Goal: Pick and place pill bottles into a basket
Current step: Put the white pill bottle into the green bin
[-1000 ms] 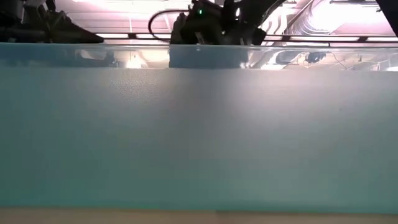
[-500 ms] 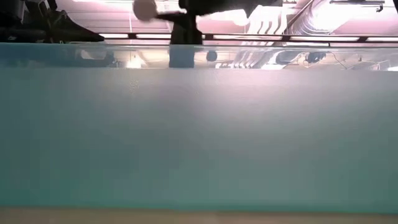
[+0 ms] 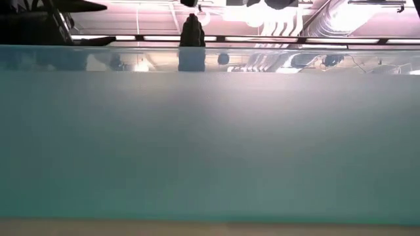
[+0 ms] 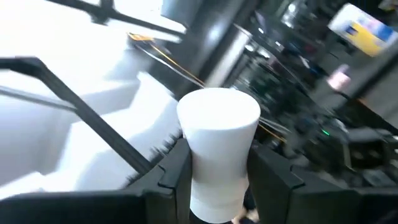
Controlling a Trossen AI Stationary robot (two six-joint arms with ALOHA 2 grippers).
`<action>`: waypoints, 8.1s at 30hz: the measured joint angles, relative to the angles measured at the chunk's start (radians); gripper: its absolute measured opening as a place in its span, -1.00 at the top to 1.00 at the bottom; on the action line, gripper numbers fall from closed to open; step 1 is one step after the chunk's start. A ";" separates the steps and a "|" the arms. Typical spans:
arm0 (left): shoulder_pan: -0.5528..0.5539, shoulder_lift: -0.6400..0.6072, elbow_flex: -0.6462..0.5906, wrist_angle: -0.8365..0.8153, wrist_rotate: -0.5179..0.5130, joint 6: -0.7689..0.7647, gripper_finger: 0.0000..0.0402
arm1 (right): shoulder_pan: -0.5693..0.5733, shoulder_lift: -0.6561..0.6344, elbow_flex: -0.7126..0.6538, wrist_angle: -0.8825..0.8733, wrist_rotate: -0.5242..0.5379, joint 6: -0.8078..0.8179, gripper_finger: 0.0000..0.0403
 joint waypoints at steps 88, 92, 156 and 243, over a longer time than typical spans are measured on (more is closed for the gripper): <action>-0.001 0.874 1.223 -0.674 0.203 0.051 -0.51 | -0.003 0.018 0.000 0.028 -0.298 -0.231 0.41; -0.001 0.874 1.223 -0.683 0.177 0.035 -0.42 | -0.004 0.018 0.000 0.027 -0.301 -0.235 0.41; 0.000 0.921 1.226 -1.276 0.553 -0.134 -0.04 | -0.266 0.018 0.406 -0.991 -0.702 -0.656 -0.50; -0.046 1.922 1.949 -2.010 0.636 0.211 -0.04 | -0.281 -0.016 0.665 -2.421 0.453 -0.903 -0.50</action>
